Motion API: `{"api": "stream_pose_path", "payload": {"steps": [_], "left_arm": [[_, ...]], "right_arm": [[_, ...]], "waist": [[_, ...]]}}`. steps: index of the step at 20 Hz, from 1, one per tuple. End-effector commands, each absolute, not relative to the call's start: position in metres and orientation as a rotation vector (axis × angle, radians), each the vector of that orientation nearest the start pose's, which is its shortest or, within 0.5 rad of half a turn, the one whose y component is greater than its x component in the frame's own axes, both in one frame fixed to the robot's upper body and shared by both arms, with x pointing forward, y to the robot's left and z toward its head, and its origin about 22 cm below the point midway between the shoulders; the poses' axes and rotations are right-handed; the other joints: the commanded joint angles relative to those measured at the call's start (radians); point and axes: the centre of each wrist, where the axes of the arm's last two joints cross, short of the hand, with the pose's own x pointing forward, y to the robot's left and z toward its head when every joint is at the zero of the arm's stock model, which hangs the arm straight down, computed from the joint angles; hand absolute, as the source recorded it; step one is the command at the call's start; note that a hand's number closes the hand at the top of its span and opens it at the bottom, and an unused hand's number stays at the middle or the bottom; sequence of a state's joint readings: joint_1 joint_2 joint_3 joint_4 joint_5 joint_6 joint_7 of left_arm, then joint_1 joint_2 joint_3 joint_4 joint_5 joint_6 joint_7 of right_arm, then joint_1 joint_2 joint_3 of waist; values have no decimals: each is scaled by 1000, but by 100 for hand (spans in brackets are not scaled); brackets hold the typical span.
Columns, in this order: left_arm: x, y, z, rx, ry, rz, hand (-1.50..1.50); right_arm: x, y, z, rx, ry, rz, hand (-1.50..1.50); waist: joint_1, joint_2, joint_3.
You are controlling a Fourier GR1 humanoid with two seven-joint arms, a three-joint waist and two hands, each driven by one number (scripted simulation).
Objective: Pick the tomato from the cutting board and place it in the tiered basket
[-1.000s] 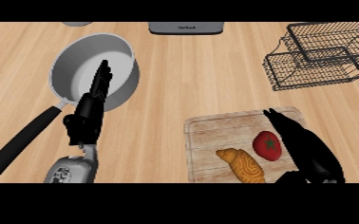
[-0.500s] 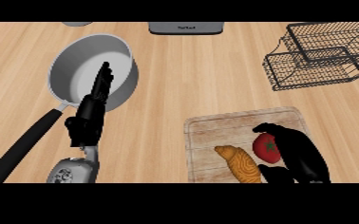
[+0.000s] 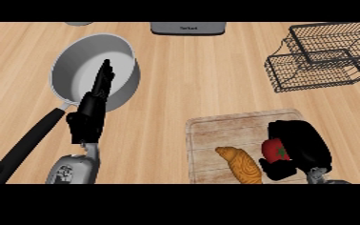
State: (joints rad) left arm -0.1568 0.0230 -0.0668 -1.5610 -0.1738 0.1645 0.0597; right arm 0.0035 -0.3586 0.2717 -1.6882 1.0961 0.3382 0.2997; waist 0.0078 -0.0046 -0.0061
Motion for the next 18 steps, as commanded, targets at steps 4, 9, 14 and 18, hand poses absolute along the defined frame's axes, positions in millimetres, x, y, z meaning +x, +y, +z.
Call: {"api": "stream_pose_path", "payload": {"steps": [4,9,14,18], "left_arm": [[264,201,30,193,-1671,-99,0],[264,197,21,194,-1661,-103,0],[264,215,33,204,-1653,-119,0],[262,199,33,197,-1656,-95,0]], "right_arm": [[241,-252,33,-1011,-799,1511,150],[246,-253,49,-1125,-859,1401,150],[239,-256,122,-1247,-939,1283,150],[224,-264,170,-1330,-1034,1172,150]], "waist": [[-5,4,6],[-9,4,6],[-14,2,5],[-16,0,6]]}}
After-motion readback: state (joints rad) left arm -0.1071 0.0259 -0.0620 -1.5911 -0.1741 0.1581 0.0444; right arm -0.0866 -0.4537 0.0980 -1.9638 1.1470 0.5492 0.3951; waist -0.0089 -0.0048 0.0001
